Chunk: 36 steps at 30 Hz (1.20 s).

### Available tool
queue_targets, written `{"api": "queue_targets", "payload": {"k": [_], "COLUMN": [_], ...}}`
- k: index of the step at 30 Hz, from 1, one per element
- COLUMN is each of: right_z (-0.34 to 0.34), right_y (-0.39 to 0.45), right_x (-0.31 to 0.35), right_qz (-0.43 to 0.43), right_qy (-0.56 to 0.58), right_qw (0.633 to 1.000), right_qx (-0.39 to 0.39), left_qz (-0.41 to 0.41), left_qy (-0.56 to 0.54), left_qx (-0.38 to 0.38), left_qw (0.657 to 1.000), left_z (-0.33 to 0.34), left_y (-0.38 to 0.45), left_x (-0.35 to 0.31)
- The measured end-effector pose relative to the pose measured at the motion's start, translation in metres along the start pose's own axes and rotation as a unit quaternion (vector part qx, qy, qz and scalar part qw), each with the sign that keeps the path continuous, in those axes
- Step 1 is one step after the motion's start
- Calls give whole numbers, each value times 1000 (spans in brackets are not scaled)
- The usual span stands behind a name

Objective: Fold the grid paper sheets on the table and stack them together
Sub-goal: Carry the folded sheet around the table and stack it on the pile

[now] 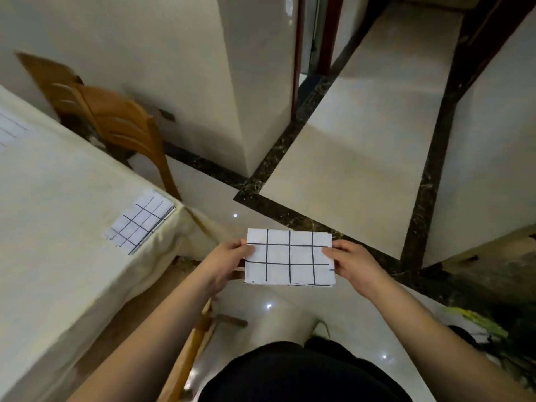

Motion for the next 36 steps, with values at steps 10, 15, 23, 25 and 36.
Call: {"api": "queue_targets", "payload": {"k": [10,15,23,25,36], "right_z": [26,91,213,240,366], "right_y": [89,117,157,166,212], "right_x": [76,90,100,102,106], "right_qz": [-9,-8,-3,0,8], "right_qy": [-127,-177,-266,-290,-355], "right_qw": [984,963,924,913,869], "right_qx": [127,202,275,287,345], "left_qz": [-1,2,13,15,-11], "left_qy": [-105,-154,-266,-300,-308], "left_qx": [-106,-173,-244,-248,-375], "left_qw": [989,973,933,921,874], "left_z": [-4,-42,-128,-144,-245], "left_y": [12,9,16,14,45], "left_x": [-9,-2,19,24,39]}}
Point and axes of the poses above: each hand's wrist, its own y-axis towards the middle knuckle, its own z-axis out of the palm, x = y × z, the point moved 4 cm from there along y, towards the middle knuckle, and after that the axes turned 3 degrees about -y, right-handed, at the moved point
